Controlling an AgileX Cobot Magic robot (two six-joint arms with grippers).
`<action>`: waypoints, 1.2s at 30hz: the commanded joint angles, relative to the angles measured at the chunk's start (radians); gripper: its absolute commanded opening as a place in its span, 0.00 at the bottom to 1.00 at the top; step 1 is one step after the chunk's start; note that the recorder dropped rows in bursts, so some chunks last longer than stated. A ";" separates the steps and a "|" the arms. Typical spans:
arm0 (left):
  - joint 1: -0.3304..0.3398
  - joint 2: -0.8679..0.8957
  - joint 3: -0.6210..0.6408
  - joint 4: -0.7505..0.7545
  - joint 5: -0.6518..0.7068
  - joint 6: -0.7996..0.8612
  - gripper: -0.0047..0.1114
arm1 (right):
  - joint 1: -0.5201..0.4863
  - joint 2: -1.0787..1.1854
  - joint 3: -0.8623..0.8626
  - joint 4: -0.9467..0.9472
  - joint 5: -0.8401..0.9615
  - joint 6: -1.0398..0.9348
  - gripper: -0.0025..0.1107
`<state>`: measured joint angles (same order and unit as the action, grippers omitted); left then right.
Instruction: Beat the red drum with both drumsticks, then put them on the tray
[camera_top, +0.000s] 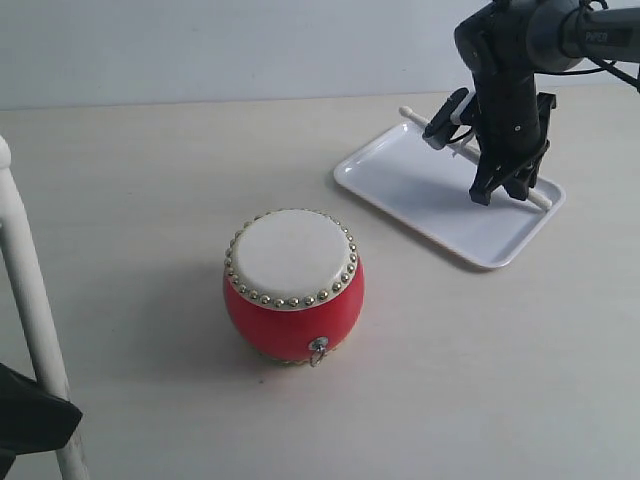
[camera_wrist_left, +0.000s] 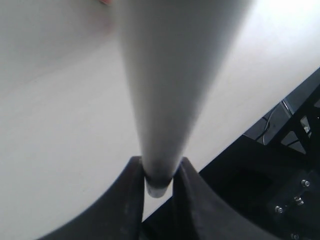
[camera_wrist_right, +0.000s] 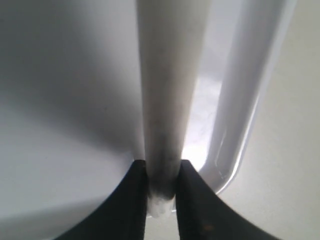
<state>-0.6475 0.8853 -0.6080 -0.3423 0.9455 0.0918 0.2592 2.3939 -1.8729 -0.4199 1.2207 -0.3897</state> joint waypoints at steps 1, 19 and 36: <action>0.002 0.000 -0.001 -0.010 0.006 0.001 0.04 | -0.005 -0.004 -0.010 -0.002 -0.001 -0.002 0.03; 0.002 0.000 -0.001 -0.008 -0.001 -0.001 0.04 | -0.005 -0.004 -0.010 -0.002 -0.001 0.013 0.25; 0.002 -0.004 0.075 -0.262 -0.211 0.197 0.04 | -0.216 -0.389 0.409 0.775 -0.179 -0.029 0.24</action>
<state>-0.6475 0.8853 -0.5629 -0.4742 0.8143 0.1839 0.0713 2.0870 -1.6005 0.1516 1.1022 -0.3164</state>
